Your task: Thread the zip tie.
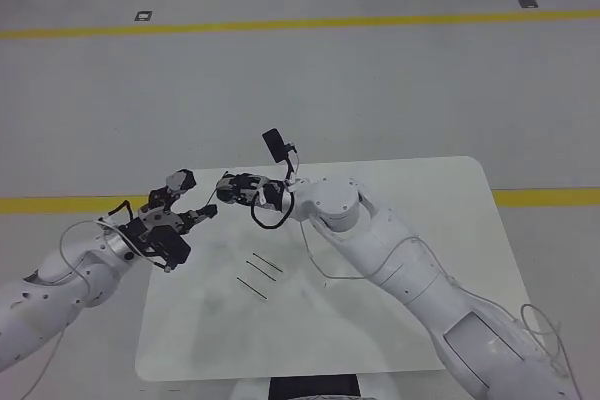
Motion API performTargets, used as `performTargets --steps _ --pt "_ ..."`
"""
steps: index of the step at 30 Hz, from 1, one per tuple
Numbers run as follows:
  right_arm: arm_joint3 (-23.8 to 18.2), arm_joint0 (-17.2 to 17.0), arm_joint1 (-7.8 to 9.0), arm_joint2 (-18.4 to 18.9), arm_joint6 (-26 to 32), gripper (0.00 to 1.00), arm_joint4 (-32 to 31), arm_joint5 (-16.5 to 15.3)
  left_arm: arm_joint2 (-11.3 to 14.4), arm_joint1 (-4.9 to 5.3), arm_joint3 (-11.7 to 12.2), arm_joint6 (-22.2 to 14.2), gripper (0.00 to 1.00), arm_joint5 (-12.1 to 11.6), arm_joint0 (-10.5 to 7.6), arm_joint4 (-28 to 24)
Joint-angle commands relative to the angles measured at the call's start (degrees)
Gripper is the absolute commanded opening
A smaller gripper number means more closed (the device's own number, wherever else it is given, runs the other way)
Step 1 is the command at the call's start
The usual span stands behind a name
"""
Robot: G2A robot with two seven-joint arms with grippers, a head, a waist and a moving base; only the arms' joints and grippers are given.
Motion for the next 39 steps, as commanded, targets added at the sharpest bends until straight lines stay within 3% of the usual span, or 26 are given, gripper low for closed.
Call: performTargets --steps 1,4,6,12,16,39 --pt "0.1 0.0 -0.11 0.1 0.0 0.0 0.1 0.0 0.4 -0.02 0.1 0.1 0.67 0.0 -0.19 0.0" --pt "0.2 -0.1 -0.28 0.2 0.0 0.0 0.1 0.1 1.1 -0.04 0.2 0.2 0.58 0.0 -0.67 0.0" --pt "0.2 -0.1 -0.37 0.3 0.0 0.0 0.0 0.2 1.7 -0.01 0.2 0.4 0.58 0.0 -1.13 0.0" --pt "0.0 -0.4 -0.6 0.6 0.1 0.0 -0.4 0.5 3.4 0.21 0.2 0.4 0.34 0.0 -2.84 0.0" --pt "-0.2 -0.6 -0.71 0.8 0.0 0.0 -0.7 0.7 4.5 0.33 0.2 0.2 0.26 0.0 -3.81 0.0" --pt "-1.6 -1.7 -1.1 2.3 0.8 0.0 -2.4 0.6 10.0 0.66 0.4 -1.4 0.09 0.0 -8.78 0.0"
